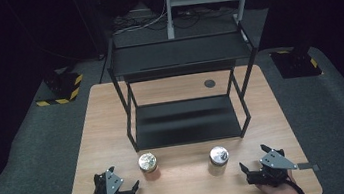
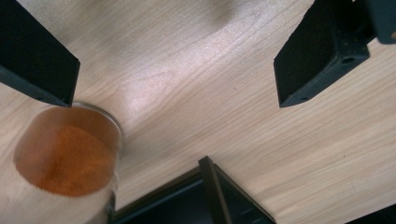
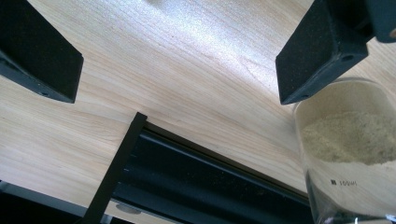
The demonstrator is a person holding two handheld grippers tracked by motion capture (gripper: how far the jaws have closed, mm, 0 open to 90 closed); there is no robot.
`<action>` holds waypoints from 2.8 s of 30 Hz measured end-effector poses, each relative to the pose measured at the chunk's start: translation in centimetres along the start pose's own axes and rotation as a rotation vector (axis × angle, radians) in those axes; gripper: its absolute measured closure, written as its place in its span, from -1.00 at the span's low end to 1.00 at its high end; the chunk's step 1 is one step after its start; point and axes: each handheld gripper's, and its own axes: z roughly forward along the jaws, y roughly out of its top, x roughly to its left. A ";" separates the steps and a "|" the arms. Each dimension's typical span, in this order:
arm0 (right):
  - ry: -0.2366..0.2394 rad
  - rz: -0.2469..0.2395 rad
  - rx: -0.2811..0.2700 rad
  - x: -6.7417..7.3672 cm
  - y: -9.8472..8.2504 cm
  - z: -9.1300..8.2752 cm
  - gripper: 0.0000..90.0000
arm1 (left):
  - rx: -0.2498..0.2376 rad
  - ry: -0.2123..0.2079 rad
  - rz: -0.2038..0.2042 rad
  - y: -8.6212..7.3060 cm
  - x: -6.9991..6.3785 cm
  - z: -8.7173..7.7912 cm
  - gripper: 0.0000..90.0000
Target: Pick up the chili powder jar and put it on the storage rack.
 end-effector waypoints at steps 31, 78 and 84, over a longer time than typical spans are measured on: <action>-0.004 0.012 0.023 0.1 0.4 0.2 -1.00 | -0.023 0.000 -0.045 0.2 0.1 -1.0 -0.99; -0.005 0.001 0.022 0.2 0.4 0.1 -1.00 | -0.233 -0.084 -0.013 3.0 -1.8 -2.8 -0.99; -0.005 -0.002 0.023 0.3 0.4 0.1 -1.00 | -0.240 -0.093 0.008 3.5 -2.2 -2.6 -0.99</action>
